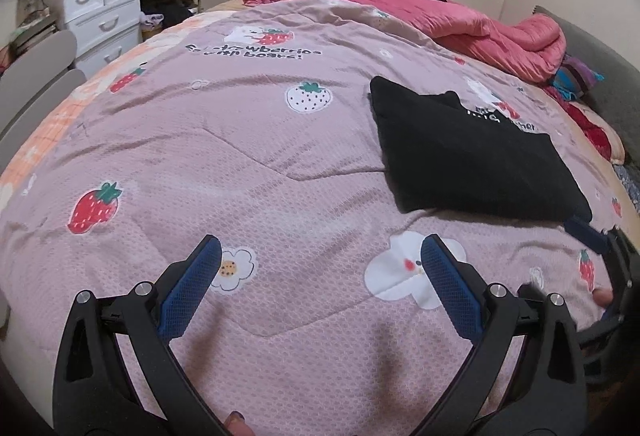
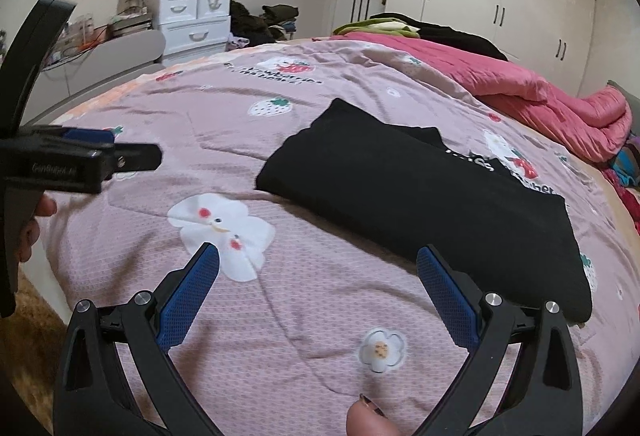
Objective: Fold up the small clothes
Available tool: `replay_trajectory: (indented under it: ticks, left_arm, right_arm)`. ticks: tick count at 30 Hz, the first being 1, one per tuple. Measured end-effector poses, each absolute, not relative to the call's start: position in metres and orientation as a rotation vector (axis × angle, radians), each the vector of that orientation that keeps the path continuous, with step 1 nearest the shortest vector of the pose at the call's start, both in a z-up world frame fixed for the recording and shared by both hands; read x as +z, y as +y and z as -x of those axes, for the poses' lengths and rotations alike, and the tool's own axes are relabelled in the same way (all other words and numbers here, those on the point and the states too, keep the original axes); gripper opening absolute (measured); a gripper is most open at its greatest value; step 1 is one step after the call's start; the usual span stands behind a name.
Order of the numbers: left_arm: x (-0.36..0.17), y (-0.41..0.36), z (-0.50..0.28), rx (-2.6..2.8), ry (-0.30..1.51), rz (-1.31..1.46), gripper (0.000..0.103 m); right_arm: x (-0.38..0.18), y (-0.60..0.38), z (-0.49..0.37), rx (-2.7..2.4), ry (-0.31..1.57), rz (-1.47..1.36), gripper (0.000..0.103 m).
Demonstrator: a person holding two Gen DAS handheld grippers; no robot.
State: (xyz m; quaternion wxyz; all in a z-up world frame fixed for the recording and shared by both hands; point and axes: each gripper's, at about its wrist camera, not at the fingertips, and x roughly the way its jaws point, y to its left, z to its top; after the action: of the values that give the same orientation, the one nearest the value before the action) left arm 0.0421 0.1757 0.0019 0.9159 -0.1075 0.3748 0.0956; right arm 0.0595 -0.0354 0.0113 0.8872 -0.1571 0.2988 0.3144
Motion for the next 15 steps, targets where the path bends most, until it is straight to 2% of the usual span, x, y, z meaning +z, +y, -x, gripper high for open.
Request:
replay_trajectory:
  ticks: [15]
  left_arm:
    - [0.008,0.180,-0.071,0.192,0.774,0.288,0.094]
  right_arm:
    - [0.004,-0.019,-0.059,0.656,0.622,0.361,0.099]
